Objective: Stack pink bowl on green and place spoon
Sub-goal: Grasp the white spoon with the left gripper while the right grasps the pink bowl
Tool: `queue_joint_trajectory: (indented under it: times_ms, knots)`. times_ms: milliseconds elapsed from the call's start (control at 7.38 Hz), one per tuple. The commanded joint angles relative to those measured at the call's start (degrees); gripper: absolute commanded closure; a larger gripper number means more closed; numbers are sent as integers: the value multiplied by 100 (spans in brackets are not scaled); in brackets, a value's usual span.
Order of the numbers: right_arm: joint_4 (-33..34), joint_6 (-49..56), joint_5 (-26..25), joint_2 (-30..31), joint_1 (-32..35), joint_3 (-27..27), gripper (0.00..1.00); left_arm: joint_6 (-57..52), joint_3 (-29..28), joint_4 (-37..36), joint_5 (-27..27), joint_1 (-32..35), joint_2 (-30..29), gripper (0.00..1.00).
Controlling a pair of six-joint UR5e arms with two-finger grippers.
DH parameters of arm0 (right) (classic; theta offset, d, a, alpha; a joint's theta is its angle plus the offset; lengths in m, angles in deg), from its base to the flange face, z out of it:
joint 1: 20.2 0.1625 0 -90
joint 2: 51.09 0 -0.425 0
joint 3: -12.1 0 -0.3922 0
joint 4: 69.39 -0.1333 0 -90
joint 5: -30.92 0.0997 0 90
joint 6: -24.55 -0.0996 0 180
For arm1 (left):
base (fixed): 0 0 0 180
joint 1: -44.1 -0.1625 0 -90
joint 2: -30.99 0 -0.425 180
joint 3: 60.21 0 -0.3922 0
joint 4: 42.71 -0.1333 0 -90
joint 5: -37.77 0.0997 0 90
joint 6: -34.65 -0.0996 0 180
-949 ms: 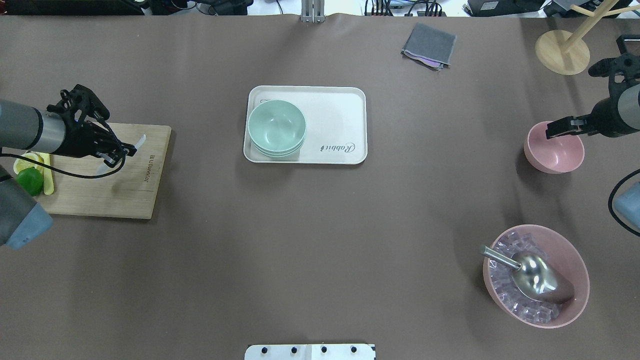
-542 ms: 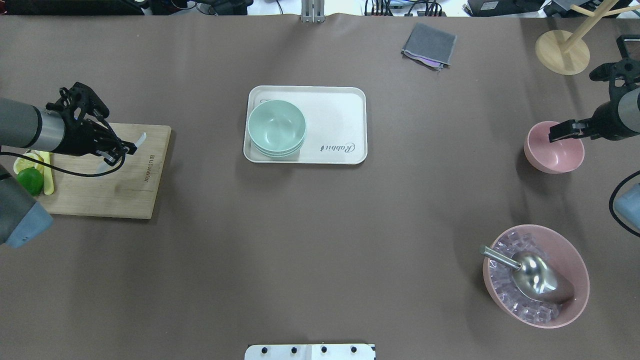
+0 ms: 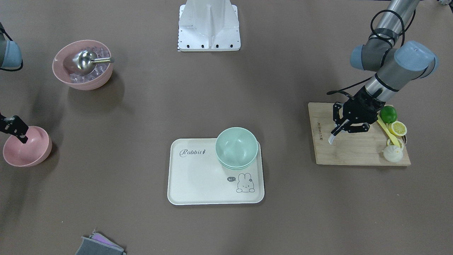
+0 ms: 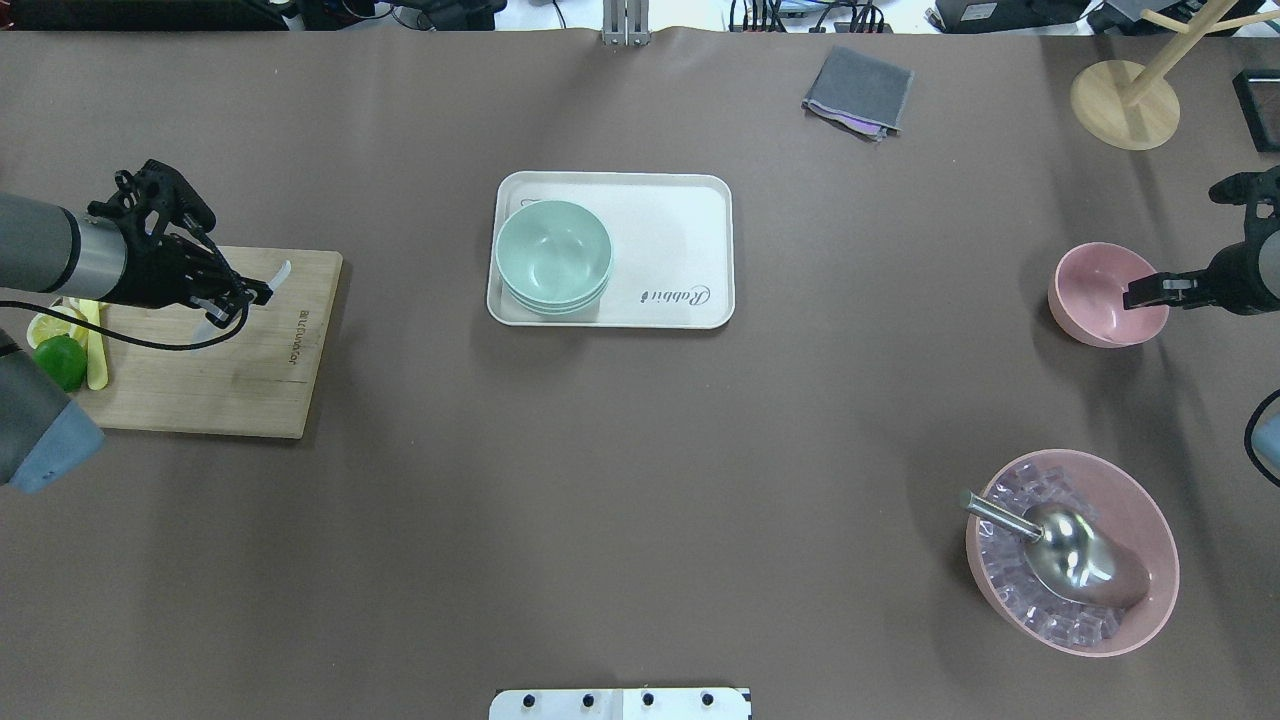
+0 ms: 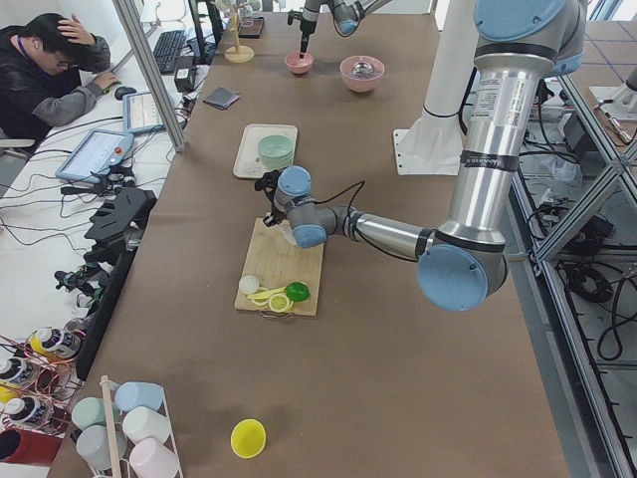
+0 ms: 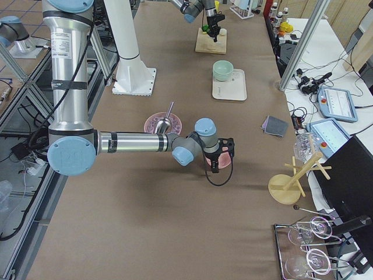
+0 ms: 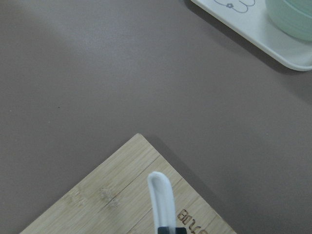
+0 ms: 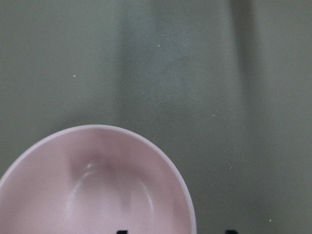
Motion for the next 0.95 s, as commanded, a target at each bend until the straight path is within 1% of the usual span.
queue_joint_trajectory:
  times_ms: [0, 136, 271, 542, 678, 814]
  knots:
    - [-163, -53, 32, -25, 73, 27, 100, 0, 0, 0, 9, 13, 0, 100]
    - [-111, -53, 102, -87, 239, 18, 100, 0, 0, 0, 9, 13, 0, 100]
    - [-23, -45, 503, -227, 510, 26, 100, 0, -8, 0, 17, 13, 9, 100]
    - [48, -53, 577, -307, 566, -26, 100, 0, -9, 0, 9, 13, 9, 100]
    - [466, -53, 586, -542, 592, -192, 100, -9, -9, 0, 9, 13, 9, 100]
    - [1122, -53, 586, -927, 592, -437, 100, 0, -17, 0, 0, 13, 9, 100]
